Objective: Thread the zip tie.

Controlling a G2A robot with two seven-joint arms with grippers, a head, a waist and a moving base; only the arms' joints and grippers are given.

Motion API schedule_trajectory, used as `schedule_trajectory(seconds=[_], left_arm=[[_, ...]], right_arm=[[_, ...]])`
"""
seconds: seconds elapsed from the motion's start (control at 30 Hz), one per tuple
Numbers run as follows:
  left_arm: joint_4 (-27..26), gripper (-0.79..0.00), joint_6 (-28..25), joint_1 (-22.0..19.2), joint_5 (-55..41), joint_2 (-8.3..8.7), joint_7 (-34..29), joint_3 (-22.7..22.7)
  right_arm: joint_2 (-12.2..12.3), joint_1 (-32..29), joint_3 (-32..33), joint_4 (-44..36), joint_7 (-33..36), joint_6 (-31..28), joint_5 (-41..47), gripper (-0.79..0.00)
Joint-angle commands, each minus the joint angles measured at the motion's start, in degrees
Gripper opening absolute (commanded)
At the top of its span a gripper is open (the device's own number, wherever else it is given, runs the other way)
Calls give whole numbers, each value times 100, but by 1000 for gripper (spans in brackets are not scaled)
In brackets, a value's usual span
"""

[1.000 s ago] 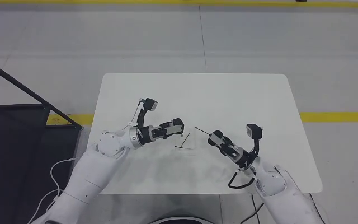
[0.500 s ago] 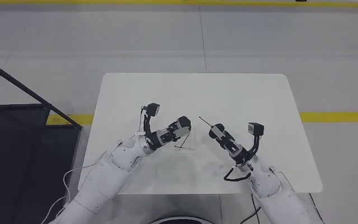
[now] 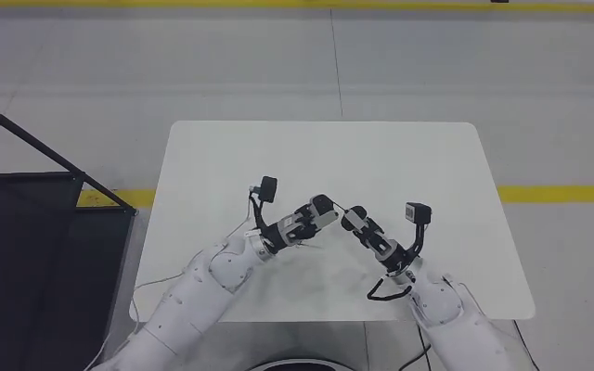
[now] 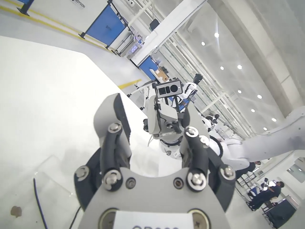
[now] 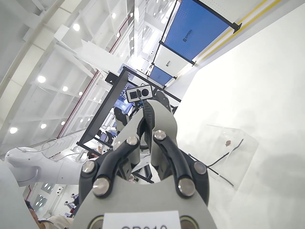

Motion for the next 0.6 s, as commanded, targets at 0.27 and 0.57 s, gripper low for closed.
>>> schedule_trajectory(seconds=[0.27,0.57], left_arm=[[242,-566,121,31,960,-237,1415,161],[416,-582,73,7,1014,-356,1627,192]], right_arm=[[-32,-17,41,7,62,7,4,-785],[-59,-25,77,7,101,13,-21,-785]])
